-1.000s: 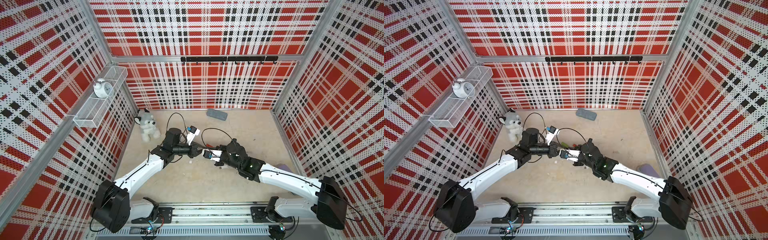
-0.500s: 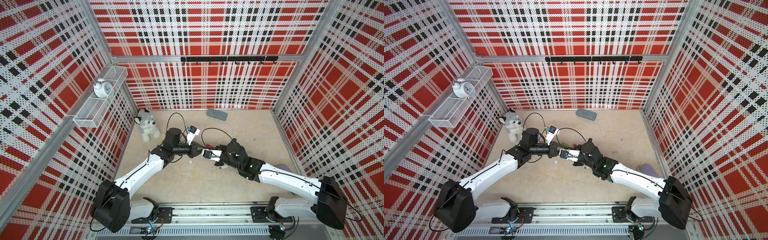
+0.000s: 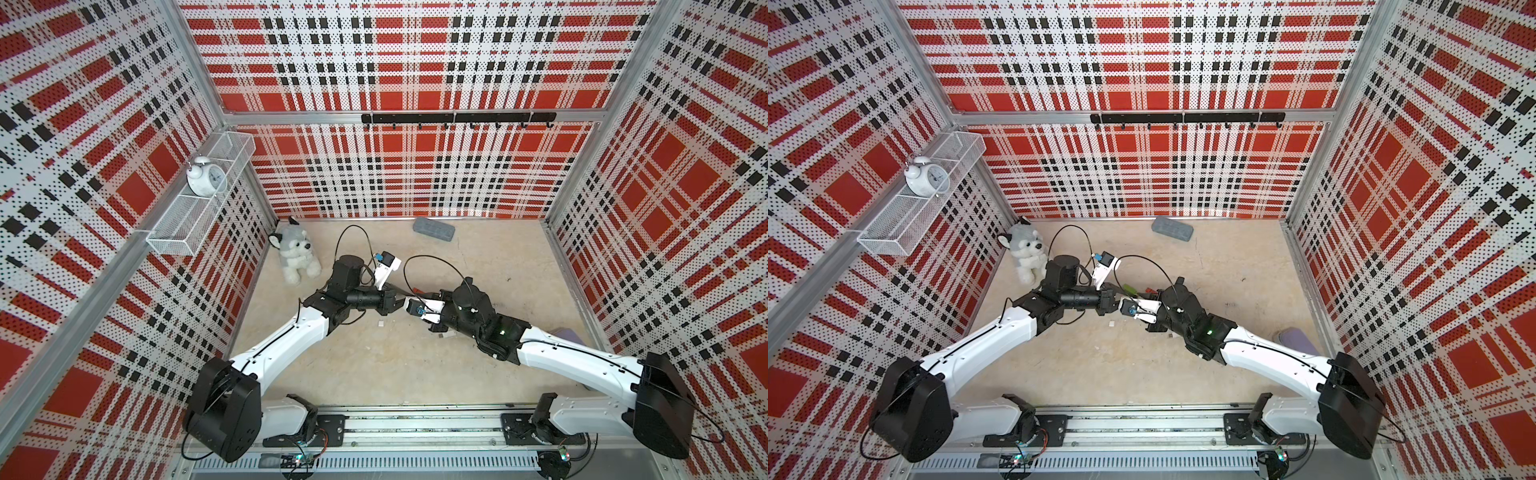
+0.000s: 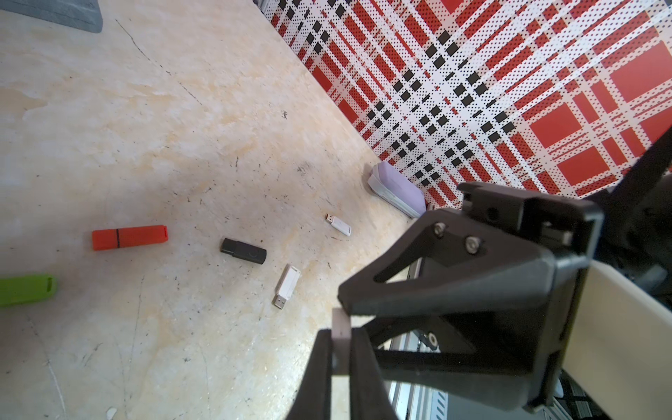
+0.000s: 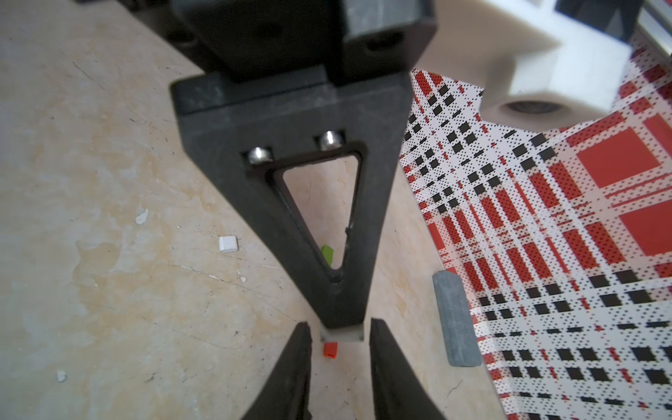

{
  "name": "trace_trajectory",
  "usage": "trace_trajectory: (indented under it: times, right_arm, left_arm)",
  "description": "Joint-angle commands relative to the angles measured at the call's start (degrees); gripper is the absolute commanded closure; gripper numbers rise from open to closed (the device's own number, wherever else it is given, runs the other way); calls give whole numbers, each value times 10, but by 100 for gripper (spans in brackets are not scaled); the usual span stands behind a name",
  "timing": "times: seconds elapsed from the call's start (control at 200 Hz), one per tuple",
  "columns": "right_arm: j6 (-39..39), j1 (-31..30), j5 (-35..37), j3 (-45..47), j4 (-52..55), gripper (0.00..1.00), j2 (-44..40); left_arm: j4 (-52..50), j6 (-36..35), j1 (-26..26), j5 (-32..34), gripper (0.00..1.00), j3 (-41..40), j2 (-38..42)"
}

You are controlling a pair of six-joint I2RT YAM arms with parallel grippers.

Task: Close the usb drive cover
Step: Pick up the cover from the center of the board, then pick up the USB drive from the center of the board.

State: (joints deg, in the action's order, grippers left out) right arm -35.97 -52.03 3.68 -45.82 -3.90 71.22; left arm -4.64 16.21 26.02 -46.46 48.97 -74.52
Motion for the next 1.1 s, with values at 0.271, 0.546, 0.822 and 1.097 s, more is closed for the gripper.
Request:
trace_trajectory:
  times: [0.271,0.546,0.822,1.097]
  right_arm:
    - [3,133,-100,-6,289,62,-27]
    - [-55,148,-160,-56,415,61,103]
    - [-68,150,-133,-64,391,62,175]
    - [-80,152,-106,-81,367,60,226]
  left_arm:
    - [42,29,-71,11,100,-24,47]
    - [77,47,-95,13,100,-54,79]
    - [88,47,-111,13,100,-70,105]
    - [89,47,-114,11,100,-76,115]
